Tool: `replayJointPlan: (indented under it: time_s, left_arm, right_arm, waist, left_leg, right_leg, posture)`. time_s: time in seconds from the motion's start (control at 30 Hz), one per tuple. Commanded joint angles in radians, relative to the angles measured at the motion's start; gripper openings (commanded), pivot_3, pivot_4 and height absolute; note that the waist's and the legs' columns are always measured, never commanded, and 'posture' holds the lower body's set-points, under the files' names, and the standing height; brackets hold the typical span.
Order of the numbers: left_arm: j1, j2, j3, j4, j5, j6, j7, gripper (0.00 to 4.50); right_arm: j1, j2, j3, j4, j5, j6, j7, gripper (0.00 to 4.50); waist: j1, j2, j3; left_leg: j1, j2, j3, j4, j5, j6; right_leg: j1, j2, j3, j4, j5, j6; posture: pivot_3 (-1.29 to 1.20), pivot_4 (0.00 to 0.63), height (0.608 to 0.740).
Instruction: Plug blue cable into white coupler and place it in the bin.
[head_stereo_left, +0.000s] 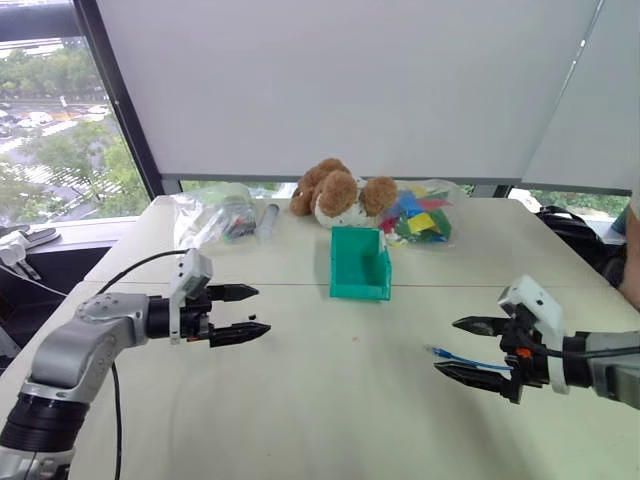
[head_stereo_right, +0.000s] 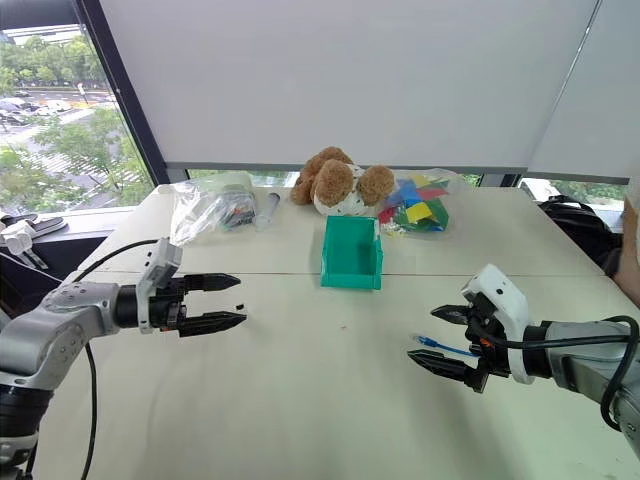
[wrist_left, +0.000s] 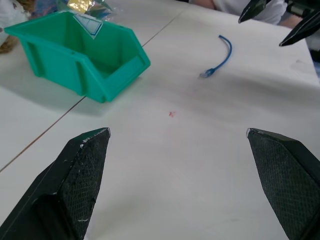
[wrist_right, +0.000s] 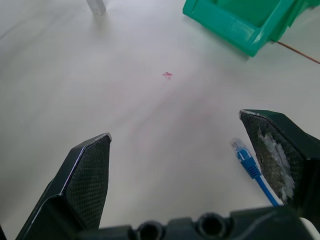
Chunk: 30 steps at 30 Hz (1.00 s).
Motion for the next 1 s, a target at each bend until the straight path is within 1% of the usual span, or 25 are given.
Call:
replayJointPlan:
  time_s: [0.03, 0.1, 0.23, 0.5, 0.77, 0.9, 1.0]
  left_arm:
    - [-0.033, 0.02, 0.017, 0.015, 0.014, -0.032, -0.022, 4.5]
    - [-0.045, 0.024, 0.005, 0.031, 0.037, -0.044, -0.025, 4.5]
    - [-0.075, 0.019, 0.021, 0.046, 0.011, -0.02, -0.033, 4.5]
    - [-0.069, 0.001, 0.004, 0.038, 0.032, -0.03, -0.012, 4.5]
    - [-0.132, -0.02, -0.036, 0.123, 0.089, -0.092, -0.035, 4.5]
    - [-0.154, -0.047, -0.051, 0.147, 0.103, -0.106, -0.044, 4.5]
    - [-0.161, -0.062, -0.065, 0.154, 0.111, -0.115, -0.051, 4.5]
  right_arm:
    - [-0.013, 0.022, 0.014, -0.027, -0.009, -0.032, -0.025, 4.48]
    - [-0.021, 0.037, 0.027, -0.022, -0.013, -0.045, -0.042, 4.48]
    - [-0.044, 0.056, 0.055, -0.018, -0.019, -0.059, -0.065, 4.48]
    - [-0.049, 0.07, 0.091, 0.019, -0.06, -0.096, -0.074, 4.48]
    - [-0.047, 0.079, 0.115, 0.072, -0.122, -0.144, -0.08, 4.48]
    - [-0.058, 0.073, 0.157, 0.148, -0.185, -0.199, -0.061, 4.48]
    - [-0.067, 0.058, 0.203, 0.244, -0.255, -0.269, -0.031, 4.48]
  waist:
    - [0.0, 0.0, 0.0]
    - [0.0, 0.0, 0.0]
    - [0.0, -0.001, 0.0]
    - [0.0, -0.001, 0.0]
    - [0.0, -0.001, 0.001]
    - [-0.001, -0.001, 0.0]
    - [0.0, -0.001, 0.001]
  left_leg:
    - [0.0, 0.0, 0.0, 0.0, 0.0, 0.0]
    - [0.0, 0.0, 0.0, 0.0, 0.0, 0.0]
    - [0.0, 0.0, 0.0, 0.0, 0.0, 0.0]
    - [0.0, 0.0, 0.0, 0.0, 0.0, 0.0]
    - [0.0, 0.0, 0.0, 0.0, 0.0, 0.0]
    - [0.0, 0.0, 0.0, 0.0, 0.0, 0.0]
    - [0.0, 0.0, 0.001, 0.0, 0.0, 0.0]
  right_leg:
    - [0.0, 0.0, 0.0, 0.0, 0.0, 0.0]
    - [0.0, 0.0, 0.0, 0.0, 0.0, 0.0]
    - [0.0, 0.0, 0.0, 0.0, 0.0, 0.0]
    - [0.0, 0.0, 0.0, 0.0, 0.0, 0.0]
    - [0.0, 0.0, 0.0, 0.0, 0.0, 0.0]
    - [0.0, 0.001, 0.0, 0.0, 0.0, 0.0]
    - [0.0, 0.001, 0.0, 0.0, 0.0, 0.001]
  posture:
    - [0.0, 0.15, 0.74]
    - [0.0, 0.15, 0.74]
    - [0.0, 0.15, 0.74]
    - [0.0, 0.15, 0.74]
    - [0.0, 0.15, 0.74]
    - [0.0, 0.15, 0.74]
    - [0.0, 0.15, 0.74]
